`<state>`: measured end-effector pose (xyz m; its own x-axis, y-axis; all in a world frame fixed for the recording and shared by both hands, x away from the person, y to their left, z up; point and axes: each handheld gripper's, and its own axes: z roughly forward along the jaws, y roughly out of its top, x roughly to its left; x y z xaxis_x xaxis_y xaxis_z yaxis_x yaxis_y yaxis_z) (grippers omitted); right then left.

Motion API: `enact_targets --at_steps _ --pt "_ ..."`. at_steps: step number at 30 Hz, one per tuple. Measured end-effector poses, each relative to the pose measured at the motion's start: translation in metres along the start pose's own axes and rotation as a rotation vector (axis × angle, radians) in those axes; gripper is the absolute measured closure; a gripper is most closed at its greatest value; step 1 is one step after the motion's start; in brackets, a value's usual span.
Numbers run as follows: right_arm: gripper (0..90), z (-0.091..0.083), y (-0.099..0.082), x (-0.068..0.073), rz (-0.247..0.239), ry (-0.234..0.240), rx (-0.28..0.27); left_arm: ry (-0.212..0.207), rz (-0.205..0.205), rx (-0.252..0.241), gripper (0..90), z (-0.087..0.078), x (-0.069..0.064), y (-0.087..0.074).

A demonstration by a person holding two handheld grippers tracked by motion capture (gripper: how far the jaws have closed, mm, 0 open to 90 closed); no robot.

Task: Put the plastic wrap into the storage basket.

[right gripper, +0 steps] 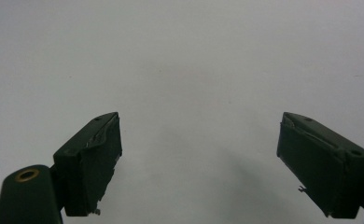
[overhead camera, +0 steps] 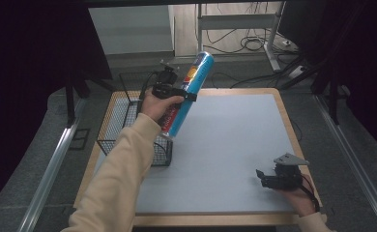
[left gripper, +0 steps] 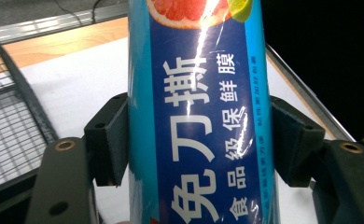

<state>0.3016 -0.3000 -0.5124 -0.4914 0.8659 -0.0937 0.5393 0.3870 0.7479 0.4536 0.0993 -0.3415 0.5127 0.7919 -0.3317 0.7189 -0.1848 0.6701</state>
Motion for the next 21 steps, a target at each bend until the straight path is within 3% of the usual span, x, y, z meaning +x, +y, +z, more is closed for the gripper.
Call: enact_targets --at_steps 5,21 --pt "13.9 0.000 0.000 0.000 -0.001 0.000 0.001 0.029 -0.001 -0.014 31.8 -0.005 0.007 -0.002" --pt "13.9 0.000 0.001 0.002 0.002 0.010 -0.001 0.058 -0.003 -0.005 31.8 -0.006 0.023 -0.005"
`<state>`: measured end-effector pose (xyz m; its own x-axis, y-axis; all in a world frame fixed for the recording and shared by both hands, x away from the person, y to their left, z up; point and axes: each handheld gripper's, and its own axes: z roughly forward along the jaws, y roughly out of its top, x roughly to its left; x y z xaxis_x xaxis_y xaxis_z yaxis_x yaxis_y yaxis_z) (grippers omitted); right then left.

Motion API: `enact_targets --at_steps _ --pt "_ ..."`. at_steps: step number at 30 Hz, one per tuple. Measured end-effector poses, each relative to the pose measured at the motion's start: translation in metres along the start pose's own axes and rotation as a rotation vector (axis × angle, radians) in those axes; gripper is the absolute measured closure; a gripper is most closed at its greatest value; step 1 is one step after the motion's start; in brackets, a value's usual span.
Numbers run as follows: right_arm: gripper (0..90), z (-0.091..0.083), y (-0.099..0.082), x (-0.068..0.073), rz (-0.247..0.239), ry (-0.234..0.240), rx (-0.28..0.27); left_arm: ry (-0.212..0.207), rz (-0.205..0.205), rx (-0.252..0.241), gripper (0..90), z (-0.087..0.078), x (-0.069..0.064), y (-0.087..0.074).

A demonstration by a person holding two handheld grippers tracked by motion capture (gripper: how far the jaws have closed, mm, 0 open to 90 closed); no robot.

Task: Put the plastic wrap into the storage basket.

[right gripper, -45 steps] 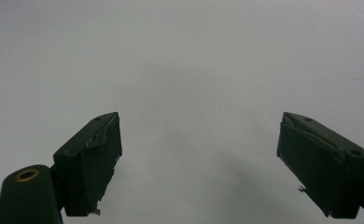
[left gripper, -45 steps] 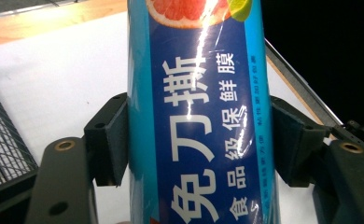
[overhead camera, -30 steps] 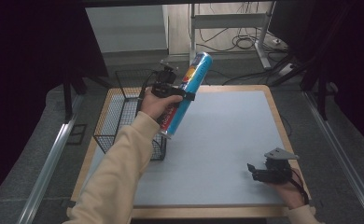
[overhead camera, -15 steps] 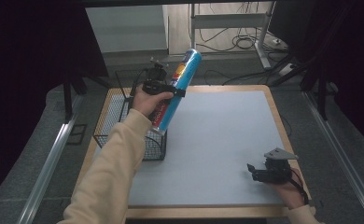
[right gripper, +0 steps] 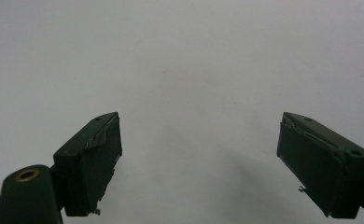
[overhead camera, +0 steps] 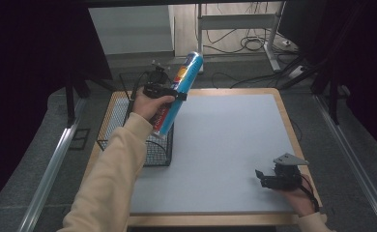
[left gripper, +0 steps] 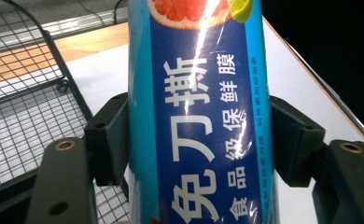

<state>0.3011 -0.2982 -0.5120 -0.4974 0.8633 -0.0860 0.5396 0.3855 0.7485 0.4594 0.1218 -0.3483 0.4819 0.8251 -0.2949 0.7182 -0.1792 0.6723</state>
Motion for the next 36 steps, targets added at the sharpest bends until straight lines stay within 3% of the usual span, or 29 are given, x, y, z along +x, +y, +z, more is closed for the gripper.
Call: enact_targets --at_steps 18,36 --pt "13.9 0.001 -0.001 0.000 -0.003 -0.004 0.005 0.071 -0.024 0.012 31.9 0.001 0.024 -0.006" --pt "13.9 0.002 -0.001 -0.001 -0.002 -0.007 0.008 0.129 -0.040 0.077 31.9 0.006 0.047 -0.019"
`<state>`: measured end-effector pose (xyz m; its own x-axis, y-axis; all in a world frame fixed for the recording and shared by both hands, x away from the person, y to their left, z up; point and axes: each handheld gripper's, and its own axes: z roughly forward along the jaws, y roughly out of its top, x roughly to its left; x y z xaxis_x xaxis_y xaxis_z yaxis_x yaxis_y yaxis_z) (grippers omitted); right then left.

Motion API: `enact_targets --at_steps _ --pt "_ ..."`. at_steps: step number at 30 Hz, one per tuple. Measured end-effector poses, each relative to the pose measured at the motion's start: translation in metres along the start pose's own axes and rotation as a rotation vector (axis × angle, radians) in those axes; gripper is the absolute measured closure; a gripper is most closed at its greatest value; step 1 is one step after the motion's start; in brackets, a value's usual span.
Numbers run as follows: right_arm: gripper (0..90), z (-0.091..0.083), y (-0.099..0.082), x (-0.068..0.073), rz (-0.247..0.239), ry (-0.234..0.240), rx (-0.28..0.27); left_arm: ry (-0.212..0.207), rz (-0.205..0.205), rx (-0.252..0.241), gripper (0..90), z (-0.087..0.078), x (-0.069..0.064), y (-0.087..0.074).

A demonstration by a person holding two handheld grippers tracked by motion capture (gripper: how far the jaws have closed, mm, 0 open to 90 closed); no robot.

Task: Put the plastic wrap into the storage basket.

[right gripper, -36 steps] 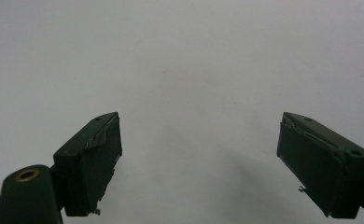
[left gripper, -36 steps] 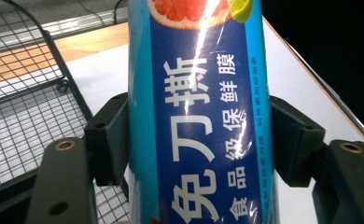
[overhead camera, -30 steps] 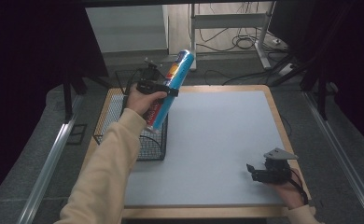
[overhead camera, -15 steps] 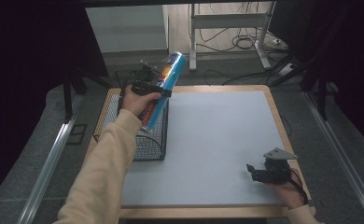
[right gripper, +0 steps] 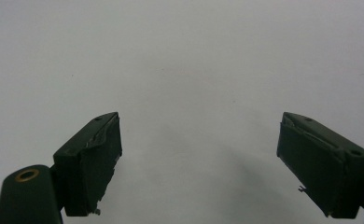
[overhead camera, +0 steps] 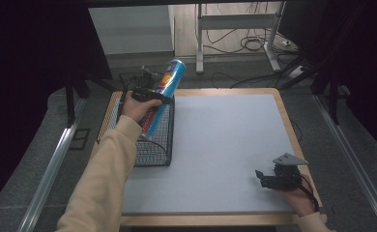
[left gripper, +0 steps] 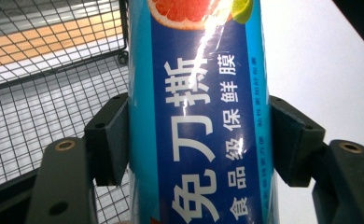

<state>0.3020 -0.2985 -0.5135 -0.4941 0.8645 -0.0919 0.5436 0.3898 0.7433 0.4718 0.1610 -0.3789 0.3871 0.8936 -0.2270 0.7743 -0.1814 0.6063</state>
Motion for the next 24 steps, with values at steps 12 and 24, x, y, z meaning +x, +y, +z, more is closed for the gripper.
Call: enact_targets --at_steps 12,24 --pt "13.9 -0.001 0.000 0.000 0.000 -0.001 -0.002 0.033 -0.005 0.044 31.9 0.014 0.007 -0.006" --pt "13.9 0.000 0.000 -0.001 0.001 -0.001 0.000 0.058 0.006 0.097 31.9 0.029 0.009 -0.006"
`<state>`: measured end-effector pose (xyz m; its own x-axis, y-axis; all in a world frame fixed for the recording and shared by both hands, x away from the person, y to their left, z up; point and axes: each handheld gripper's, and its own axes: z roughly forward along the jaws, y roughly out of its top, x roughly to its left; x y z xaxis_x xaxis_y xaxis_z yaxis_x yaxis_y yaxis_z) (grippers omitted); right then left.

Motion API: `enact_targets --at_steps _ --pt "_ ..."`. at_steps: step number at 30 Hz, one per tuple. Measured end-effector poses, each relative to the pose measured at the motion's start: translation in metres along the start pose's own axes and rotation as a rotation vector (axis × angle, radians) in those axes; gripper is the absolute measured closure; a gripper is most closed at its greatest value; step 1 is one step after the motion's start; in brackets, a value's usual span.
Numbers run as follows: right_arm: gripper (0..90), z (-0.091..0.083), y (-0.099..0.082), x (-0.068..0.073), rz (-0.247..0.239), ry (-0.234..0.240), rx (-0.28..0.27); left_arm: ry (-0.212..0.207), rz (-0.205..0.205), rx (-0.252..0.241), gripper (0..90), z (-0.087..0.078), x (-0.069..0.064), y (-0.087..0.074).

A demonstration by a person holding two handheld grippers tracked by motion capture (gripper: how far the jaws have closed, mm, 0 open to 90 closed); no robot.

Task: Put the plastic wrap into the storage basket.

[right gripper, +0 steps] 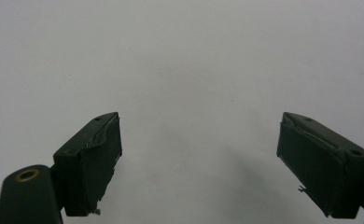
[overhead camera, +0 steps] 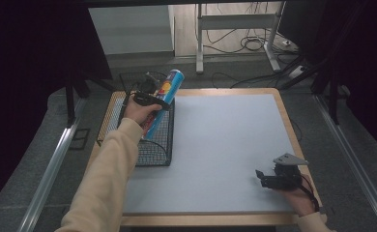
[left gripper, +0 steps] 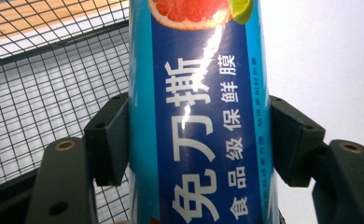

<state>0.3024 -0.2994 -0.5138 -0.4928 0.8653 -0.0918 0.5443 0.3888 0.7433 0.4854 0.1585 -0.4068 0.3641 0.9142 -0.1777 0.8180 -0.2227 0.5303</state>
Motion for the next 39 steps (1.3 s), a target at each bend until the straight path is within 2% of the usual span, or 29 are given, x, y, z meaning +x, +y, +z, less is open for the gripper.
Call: enact_targets --at_steps 10,12,17,29,34,39 --pt "13.9 0.000 0.000 -0.001 0.000 0.002 -0.001 0.013 0.000 0.017 31.9 0.008 0.002 0.001" --pt "13.9 0.000 0.000 -0.001 0.000 0.002 -0.001 0.013 -0.012 0.008 31.9 0.008 0.003 0.001" --pt "13.9 0.000 0.000 -0.001 0.000 0.001 0.000 0.024 0.006 0.020 31.8 0.010 0.006 0.000" --pt "13.9 0.001 0.000 0.000 -0.001 0.002 0.002 0.102 0.058 0.116 31.9 0.026 0.007 -0.001" --pt "13.9 0.000 0.000 0.000 -0.002 0.003 0.001 0.120 0.064 0.133 31.8 0.029 0.006 -0.001" --pt "13.9 0.000 0.000 0.001 -0.004 0.004 0.002 0.148 0.077 0.172 31.7 0.035 0.006 0.000"
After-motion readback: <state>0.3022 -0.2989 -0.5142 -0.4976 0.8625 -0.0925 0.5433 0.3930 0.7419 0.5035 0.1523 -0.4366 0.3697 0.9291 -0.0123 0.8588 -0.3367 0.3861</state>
